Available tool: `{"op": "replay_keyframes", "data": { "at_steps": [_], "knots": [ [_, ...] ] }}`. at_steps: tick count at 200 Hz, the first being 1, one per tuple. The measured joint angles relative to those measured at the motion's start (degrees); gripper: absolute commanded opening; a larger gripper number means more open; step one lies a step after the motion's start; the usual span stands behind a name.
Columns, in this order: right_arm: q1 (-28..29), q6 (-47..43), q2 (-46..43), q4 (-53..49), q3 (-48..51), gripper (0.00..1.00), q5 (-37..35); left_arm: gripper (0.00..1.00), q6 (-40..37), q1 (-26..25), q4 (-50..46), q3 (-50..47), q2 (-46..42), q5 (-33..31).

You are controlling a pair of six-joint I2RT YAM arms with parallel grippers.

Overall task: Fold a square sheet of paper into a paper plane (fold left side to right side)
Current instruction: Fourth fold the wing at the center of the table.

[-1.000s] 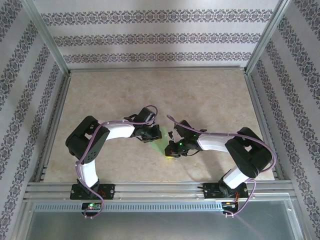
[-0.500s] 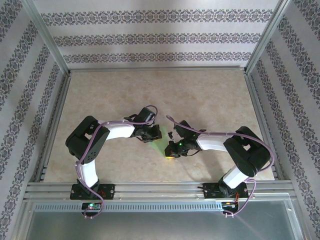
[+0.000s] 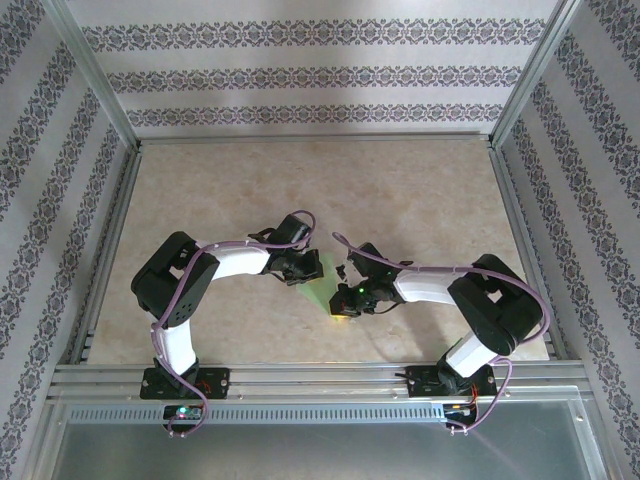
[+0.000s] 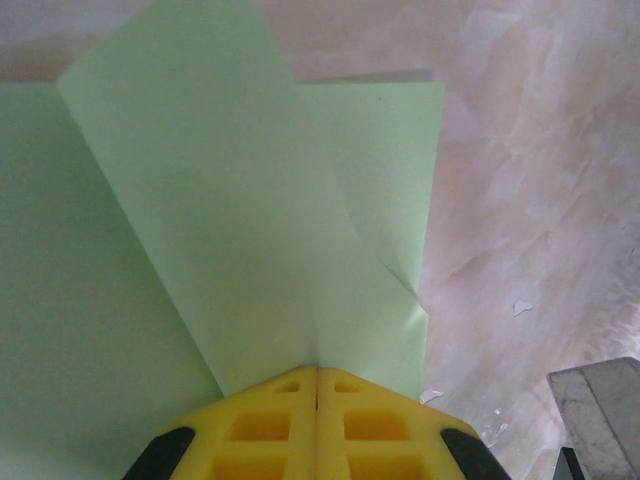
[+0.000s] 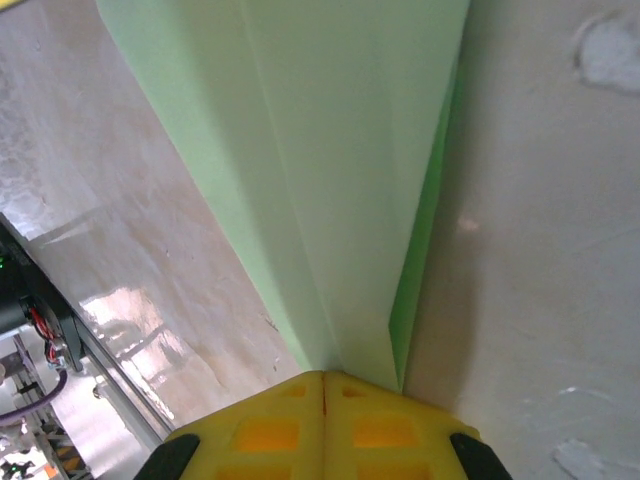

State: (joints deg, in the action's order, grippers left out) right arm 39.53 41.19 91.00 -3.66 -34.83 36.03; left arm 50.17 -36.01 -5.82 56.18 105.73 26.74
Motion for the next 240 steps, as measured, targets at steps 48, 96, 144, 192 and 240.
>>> {"op": "replay_keyframes", "data": {
  "at_steps": [48, 96, 144, 192, 240],
  "knots": [
    [0.1, 0.0, -0.9, 0.6, 1.1, 0.05, 0.0, 0.06, 0.0, 0.0, -0.4, 0.1, 0.0, 0.0],
    [0.1, 0.1, -2.0, 1.2, 2.4, 0.05, 0.0, 0.05, 0.0, 0.0, -0.6, 0.2, 0.0, 0.1],
    [0.1, 0.1, -3.1, 1.3, 3.4, 0.05, 0.2, 0.06, 0.0, 0.0, -0.7, 0.2, 0.0, 0.2],
    [0.5, 0.5, -4.7, -1.4, 4.3, 0.05, 1.8, 0.05, 0.0, 0.0, -0.7, 0.2, 0.0, 0.2],
    [-2.9, 0.5, -13.5, -5.7, 4.3, 0.05, 2.9, 0.05, 0.0, 0.0, -0.9, 0.3, 0.0, 0.1]
  ]
}}
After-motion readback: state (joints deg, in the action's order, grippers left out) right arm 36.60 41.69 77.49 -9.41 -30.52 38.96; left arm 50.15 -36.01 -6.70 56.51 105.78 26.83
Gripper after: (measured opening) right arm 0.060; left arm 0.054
